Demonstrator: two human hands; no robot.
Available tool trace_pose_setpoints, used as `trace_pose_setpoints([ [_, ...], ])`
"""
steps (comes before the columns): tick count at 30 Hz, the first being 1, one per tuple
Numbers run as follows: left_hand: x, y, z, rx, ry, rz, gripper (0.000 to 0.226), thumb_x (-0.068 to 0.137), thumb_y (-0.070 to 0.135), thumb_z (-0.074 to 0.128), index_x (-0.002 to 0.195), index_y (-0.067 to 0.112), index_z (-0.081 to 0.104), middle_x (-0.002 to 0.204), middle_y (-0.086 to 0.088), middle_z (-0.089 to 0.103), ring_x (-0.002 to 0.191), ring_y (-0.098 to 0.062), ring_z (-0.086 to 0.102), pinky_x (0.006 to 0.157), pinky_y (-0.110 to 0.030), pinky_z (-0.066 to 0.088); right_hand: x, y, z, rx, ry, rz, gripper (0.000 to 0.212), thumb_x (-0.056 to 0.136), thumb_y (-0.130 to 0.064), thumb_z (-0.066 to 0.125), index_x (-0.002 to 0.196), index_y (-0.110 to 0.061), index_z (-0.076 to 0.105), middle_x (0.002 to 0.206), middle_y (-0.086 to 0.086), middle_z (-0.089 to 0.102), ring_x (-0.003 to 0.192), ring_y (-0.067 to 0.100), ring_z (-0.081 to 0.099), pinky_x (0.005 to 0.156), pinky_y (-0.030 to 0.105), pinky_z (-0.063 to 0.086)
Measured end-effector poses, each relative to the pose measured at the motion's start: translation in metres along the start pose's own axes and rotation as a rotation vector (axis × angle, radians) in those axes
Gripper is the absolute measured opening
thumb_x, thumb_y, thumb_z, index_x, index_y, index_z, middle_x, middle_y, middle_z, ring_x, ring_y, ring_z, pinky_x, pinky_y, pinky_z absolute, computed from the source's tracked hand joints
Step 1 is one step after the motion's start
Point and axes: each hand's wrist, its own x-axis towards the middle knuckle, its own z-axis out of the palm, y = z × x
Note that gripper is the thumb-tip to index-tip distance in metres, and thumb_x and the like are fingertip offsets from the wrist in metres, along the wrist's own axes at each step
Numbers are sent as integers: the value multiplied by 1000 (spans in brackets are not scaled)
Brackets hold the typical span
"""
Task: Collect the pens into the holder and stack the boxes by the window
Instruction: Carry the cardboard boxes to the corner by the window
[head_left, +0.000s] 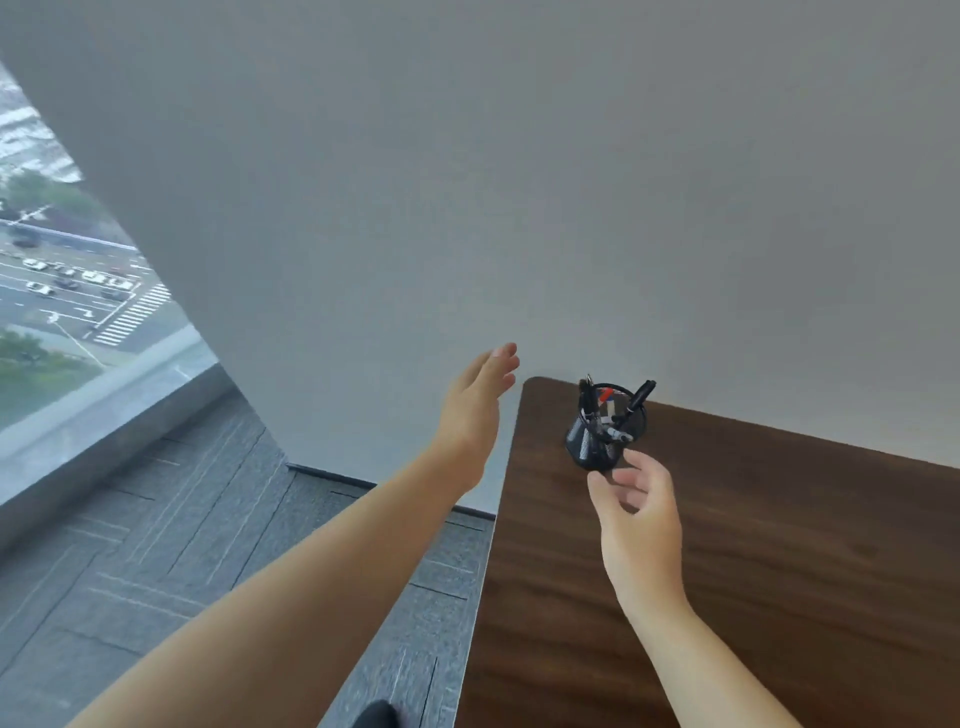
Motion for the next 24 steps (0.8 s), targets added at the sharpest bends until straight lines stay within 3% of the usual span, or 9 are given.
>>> trace_pose_setpoints([
  [3, -64, 3, -36, 12, 148, 61, 38, 100, 36, 42, 133, 21, 55, 129, 3, 59, 119, -13, 54, 109, -34, 33, -28, -29, 15, 76, -213, -108, 44, 94, -28, 57, 137, -24, 46, 122, -4, 56, 99, 0, 55, 83, 18, 41],
  [6, -150, -5, -86, -22, 370, 62, 42, 100, 39, 42, 136, 21, 51, 130, 3, 60, 121, -14, 55, 108, -35, 36, -78, -46, 37, 61, -472, -154, 49, 96, -30, 53, 143, -21, 39, 124, -3, 52, 105, 7, 52, 87, 23, 36],
  [10, -277, -23, -165, -73, 670, 26, 33, 100, 38, 41, 126, 25, 55, 124, 3, 62, 116, -15, 58, 110, -40, 37, -169, -63, 81, -25, -758, -204, 43, 97, -31, 52, 137, -18, 44, 117, 2, 54, 107, 18, 54, 94, 35, 43],
  [12, -346, -32, -204, -109, 819, 0, 32, 101, 38, 39, 125, 25, 55, 125, 0, 61, 114, -16, 58, 109, -40, 37, -230, -70, 107, -83, -896, -240, 42, 95, -33, 53, 133, -17, 48, 110, 3, 57, 106, 23, 58, 96, 40, 45],
  [14, -416, -46, -241, -156, 959, -22, 35, 101, 38, 37, 126, 22, 55, 125, -1, 62, 109, -15, 59, 104, -38, 37, -299, -74, 130, -149, -1044, -298, 41, 93, -37, 54, 129, -16, 51, 107, 2, 60, 101, 25, 60, 88, 39, 45],
  [18, -553, -75, -301, -342, 1194, -32, 34, 102, 37, 34, 122, 20, 56, 112, -1, 61, 91, -14, 58, 86, -31, 37, -443, -69, 164, -231, -1301, -399, 20, 100, -22, 46, 117, -14, 54, 94, -2, 58, 88, 20, 57, 82, 33, 44],
  [22, -683, -123, -350, -419, 1368, 9, 32, 103, 32, 35, 121, 17, 56, 109, -4, 60, 80, -11, 56, 69, -23, 39, -584, -45, 193, -355, -1476, -517, 18, 101, -23, 44, 111, -14, 56, 87, -5, 57, 86, 21, 58, 84, 40, 46],
  [24, -753, -158, -375, -452, 1457, 8, 29, 103, 30, 36, 117, 15, 57, 108, -5, 60, 82, -12, 56, 72, -22, 42, -664, -23, 211, -420, -1560, -588, 19, 100, -25, 45, 110, -14, 57, 87, -3, 59, 89, 24, 59, 85, 42, 47],
])
